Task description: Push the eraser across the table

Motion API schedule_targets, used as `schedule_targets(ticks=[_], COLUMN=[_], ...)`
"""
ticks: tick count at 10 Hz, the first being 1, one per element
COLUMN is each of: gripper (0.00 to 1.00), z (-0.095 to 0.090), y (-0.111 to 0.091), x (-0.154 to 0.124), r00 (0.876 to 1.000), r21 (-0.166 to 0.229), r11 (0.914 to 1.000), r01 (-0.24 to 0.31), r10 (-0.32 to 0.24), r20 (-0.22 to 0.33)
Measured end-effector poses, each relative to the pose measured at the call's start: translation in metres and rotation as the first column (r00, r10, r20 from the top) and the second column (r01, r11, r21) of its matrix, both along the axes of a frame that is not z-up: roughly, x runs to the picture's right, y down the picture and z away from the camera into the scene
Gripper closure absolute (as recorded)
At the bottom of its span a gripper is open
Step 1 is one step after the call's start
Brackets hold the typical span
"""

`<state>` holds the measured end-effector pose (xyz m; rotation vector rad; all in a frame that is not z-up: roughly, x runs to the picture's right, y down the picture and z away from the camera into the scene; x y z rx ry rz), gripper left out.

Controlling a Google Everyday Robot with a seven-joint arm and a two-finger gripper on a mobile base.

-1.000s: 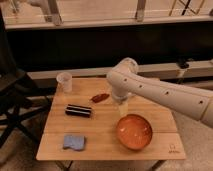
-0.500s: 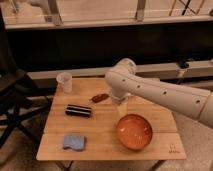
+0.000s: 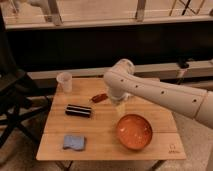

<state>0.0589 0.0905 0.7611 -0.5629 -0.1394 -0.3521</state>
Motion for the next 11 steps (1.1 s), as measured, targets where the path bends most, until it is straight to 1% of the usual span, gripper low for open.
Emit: schedule_targets(ticks=[11], gripper=[0.20], z=[0.009], y=[0.006], x=[-0.012], r00=[0.999], r21=[-0.014], r11=[0.9996], r01=[0.025], r10=[-0.025], r20=[0.030])
